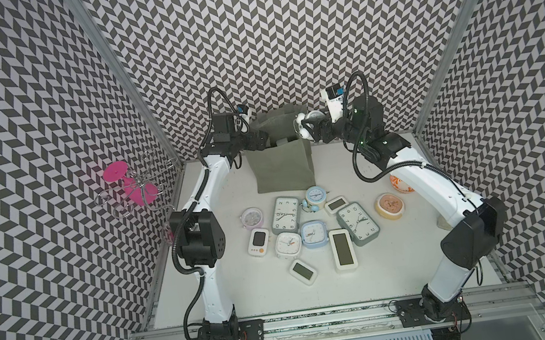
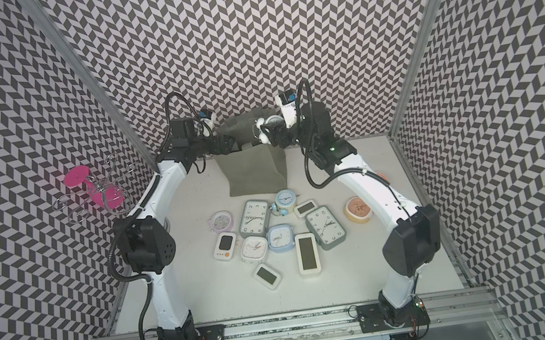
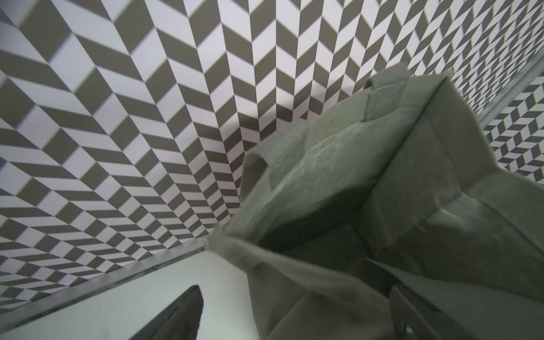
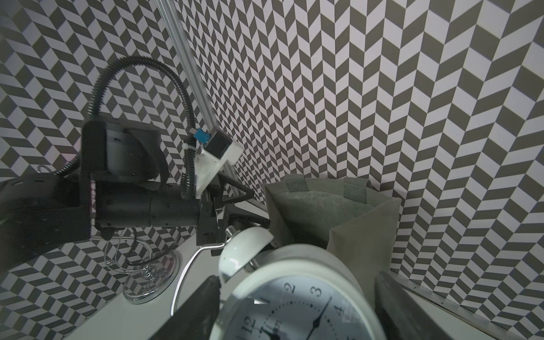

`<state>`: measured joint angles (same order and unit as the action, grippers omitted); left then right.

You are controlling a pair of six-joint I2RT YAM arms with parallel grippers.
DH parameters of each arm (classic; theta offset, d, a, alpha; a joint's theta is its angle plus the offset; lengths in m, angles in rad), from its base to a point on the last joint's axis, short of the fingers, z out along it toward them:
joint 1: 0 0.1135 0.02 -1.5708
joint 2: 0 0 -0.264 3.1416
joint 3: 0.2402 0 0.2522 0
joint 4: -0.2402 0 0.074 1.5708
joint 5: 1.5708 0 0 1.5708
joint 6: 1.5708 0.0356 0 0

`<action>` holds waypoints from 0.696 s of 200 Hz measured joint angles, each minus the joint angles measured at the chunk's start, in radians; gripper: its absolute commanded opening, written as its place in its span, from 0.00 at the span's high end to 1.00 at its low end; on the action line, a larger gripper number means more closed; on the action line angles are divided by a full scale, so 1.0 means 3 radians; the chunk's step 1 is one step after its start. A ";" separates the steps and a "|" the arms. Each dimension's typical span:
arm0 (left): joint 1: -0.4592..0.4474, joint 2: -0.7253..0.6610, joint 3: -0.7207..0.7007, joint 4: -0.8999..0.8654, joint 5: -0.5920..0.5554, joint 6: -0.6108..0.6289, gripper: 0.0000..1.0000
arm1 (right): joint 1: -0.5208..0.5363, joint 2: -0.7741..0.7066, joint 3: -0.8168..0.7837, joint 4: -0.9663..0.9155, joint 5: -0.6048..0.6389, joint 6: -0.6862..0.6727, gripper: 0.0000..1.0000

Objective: Put the alarm clock into the canvas bag
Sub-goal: Pick up the canvas bag from the center of the board.

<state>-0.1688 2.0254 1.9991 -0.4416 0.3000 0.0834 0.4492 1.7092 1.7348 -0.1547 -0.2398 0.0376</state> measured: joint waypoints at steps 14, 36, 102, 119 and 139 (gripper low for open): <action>0.0001 -0.0014 -0.0015 0.0022 -0.0008 0.0022 0.14 | 0.0000 -0.0028 -0.0079 -0.0001 0.0001 0.0000 0.49; 0.0004 0.0013 -0.0043 0.0028 -0.0034 0.0042 0.14 | 0.0000 -0.0067 -0.0163 0.0003 0.0004 0.0001 0.49; -0.0017 0.0051 -0.0186 0.0084 -0.0125 0.0160 0.05 | 0.0001 -0.0183 -0.0233 0.0001 0.0027 0.0000 0.49; -0.0028 -0.0020 -0.0411 0.0121 -0.0149 0.0278 0.01 | 0.0001 -0.0211 -0.0233 0.0001 0.0027 0.0000 0.49; -0.0028 -0.0141 -0.0689 0.0155 -0.0237 0.0435 0.18 | 0.0001 -0.0231 -0.0233 0.0003 0.0024 -0.0001 0.50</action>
<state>-0.1772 1.9831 1.7924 -0.3950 0.2291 0.2138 0.4496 1.6398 1.6650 -0.1539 -0.2325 0.0372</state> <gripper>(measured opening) 0.950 0.754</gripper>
